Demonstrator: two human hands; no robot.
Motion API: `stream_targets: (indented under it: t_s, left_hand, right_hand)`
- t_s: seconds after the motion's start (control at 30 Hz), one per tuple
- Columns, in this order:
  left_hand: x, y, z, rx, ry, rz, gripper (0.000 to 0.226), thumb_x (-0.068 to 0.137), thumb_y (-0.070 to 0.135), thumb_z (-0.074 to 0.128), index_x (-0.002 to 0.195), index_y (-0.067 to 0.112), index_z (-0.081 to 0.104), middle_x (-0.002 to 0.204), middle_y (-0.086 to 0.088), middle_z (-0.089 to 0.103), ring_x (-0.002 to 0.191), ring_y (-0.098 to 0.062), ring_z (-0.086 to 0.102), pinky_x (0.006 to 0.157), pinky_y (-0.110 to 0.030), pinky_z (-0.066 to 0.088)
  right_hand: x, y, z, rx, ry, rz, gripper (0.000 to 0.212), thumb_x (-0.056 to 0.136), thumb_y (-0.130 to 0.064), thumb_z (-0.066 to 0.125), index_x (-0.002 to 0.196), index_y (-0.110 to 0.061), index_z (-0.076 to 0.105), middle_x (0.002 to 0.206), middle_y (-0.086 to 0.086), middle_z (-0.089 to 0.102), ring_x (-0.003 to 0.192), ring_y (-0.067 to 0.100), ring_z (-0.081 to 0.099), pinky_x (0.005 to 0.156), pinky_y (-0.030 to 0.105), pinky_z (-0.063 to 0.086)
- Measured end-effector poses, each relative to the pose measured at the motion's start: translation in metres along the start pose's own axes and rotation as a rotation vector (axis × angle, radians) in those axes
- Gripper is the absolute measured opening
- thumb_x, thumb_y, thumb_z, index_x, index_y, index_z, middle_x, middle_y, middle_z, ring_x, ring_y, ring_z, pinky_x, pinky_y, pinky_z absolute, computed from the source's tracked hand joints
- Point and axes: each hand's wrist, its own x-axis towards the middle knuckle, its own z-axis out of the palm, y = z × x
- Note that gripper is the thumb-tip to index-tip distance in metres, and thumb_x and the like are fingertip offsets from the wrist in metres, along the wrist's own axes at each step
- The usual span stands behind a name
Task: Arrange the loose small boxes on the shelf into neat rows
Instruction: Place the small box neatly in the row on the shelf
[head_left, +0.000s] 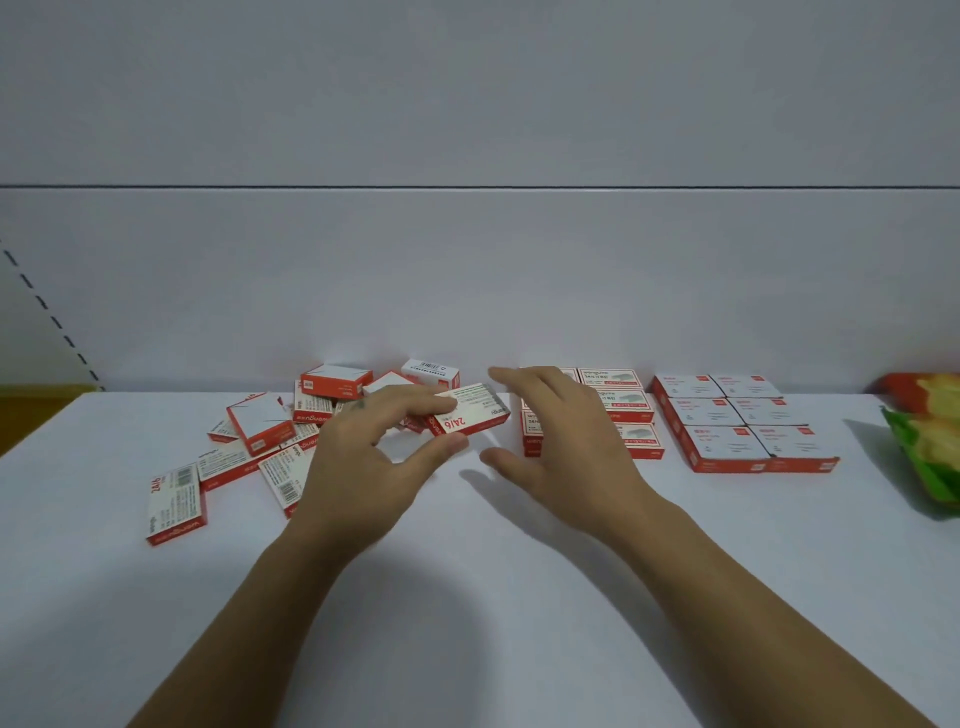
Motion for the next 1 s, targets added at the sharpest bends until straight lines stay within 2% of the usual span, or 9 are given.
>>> stream_targets:
  t_s: [0.2, 0.33, 0.43, 0.5, 0.63, 0.7, 0.8, 0.9, 1.0]
  left_hand:
    - [-0.002, 0.002, 0.001, -0.111, 0.016, -0.01, 0.03, 0.069, 0.036, 0.068, 0.097, 0.042, 0.061, 0.108, 0.032, 0.055, 0.099, 0.026, 0.048, 0.071, 0.001, 0.042]
    - [-0.003, 0.003, 0.001, -0.129, 0.007, 0.006, 0.028, 0.071, 0.033, 0.066, 0.096, 0.042, 0.059, 0.105, 0.031, 0.056, 0.1, 0.025, 0.048, 0.072, 0.003, 0.04]
    - [-0.001, 0.003, 0.001, -0.177, -0.004, -0.017, 0.02, 0.075, 0.035, 0.063, 0.095, 0.039, 0.061, 0.101, 0.025, 0.062, 0.1, 0.009, 0.057, 0.074, -0.002, 0.043]
    - [0.002, 0.0, 0.001, -0.228, -0.026, -0.071, 0.017, 0.082, 0.039, 0.057, 0.094, 0.03, 0.065, 0.095, 0.017, 0.067, 0.092, -0.003, 0.063, 0.075, -0.008, 0.047]
    - [0.002, -0.002, 0.007, -0.238, -0.114, -0.161, 0.04, 0.091, 0.046, 0.035, 0.103, 0.018, 0.062, 0.091, 0.012, 0.069, 0.082, -0.002, 0.065, 0.069, -0.011, 0.048]
    - [0.001, -0.002, 0.009, -0.266, -0.122, -0.178, 0.042, 0.091, 0.046, 0.033, 0.115, 0.021, 0.057, 0.098, 0.014, 0.067, 0.084, -0.004, 0.065, 0.071, -0.012, 0.048]
    - [0.0, -0.001, 0.008, -0.268, -0.158, -0.22, 0.046, 0.085, 0.049, 0.047, 0.126, 0.028, 0.05, 0.1, 0.016, 0.066, 0.09, -0.004, 0.064, 0.076, -0.013, 0.047]
    - [-0.001, -0.001, 0.008, -0.173, -0.182, -0.185, 0.051, 0.082, 0.033, 0.068, 0.129, 0.03, 0.048, 0.099, 0.014, 0.066, 0.092, -0.006, 0.063, 0.086, -0.021, 0.048]
    - [-0.002, -0.001, 0.01, -0.155, -0.192, -0.193, 0.058, 0.08, 0.027, 0.073, 0.131, 0.031, 0.046, 0.102, 0.011, 0.066, 0.092, -0.008, 0.063, 0.09, -0.027, 0.05]
  right_hand:
    - [0.001, 0.001, 0.001, 0.07, 0.074, -0.032, 0.07, 0.075, -0.032, 0.077, 0.137, -0.027, 0.044, 0.131, -0.004, 0.052, 0.116, 0.018, 0.049, 0.1, 0.035, 0.039]
    - [0.002, -0.001, 0.002, 0.092, 0.211, -0.109, 0.053, 0.076, -0.026, 0.076, 0.125, -0.018, 0.055, 0.123, -0.001, 0.059, 0.108, 0.015, 0.056, 0.092, 0.026, 0.042]
    - [0.002, -0.003, 0.002, 0.135, 0.315, -0.197, 0.036, 0.079, -0.022, 0.072, 0.112, -0.012, 0.062, 0.112, 0.001, 0.065, 0.101, 0.012, 0.057, 0.088, 0.019, 0.042]
    - [0.0, -0.006, 0.0, 0.181, 0.312, -0.209, 0.024, 0.082, -0.021, 0.07, 0.105, -0.014, 0.065, 0.103, -0.003, 0.067, 0.093, 0.01, 0.059, 0.083, 0.022, 0.046]
    - [-0.001, -0.013, 0.0, 0.616, 0.135, 0.133, 0.029, 0.083, -0.017, 0.073, 0.103, -0.034, 0.06, 0.087, -0.01, 0.067, 0.082, 0.01, 0.065, 0.074, 0.025, 0.053]
    - [0.002, -0.014, 0.0, 0.838, 0.148, 0.303, 0.023, 0.083, -0.011, 0.072, 0.098, -0.027, 0.065, 0.078, -0.002, 0.065, 0.073, 0.015, 0.066, 0.064, 0.029, 0.055]
    - [0.005, -0.012, -0.003, 0.994, 0.148, 0.458, 0.012, 0.083, -0.007, 0.071, 0.092, -0.016, 0.07, 0.074, 0.003, 0.068, 0.069, 0.015, 0.065, 0.06, 0.03, 0.054]
    - [0.006, -0.008, -0.002, 1.023, 0.112, 0.541, 0.009, 0.085, -0.011, 0.07, 0.093, -0.014, 0.071, 0.088, 0.011, 0.074, 0.079, 0.024, 0.067, 0.066, 0.034, 0.056]
    - [0.006, -0.008, -0.002, 1.02, 0.101, 0.567, 0.009, 0.086, -0.013, 0.068, 0.094, -0.014, 0.072, 0.09, 0.01, 0.074, 0.083, 0.024, 0.068, 0.065, 0.03, 0.056]
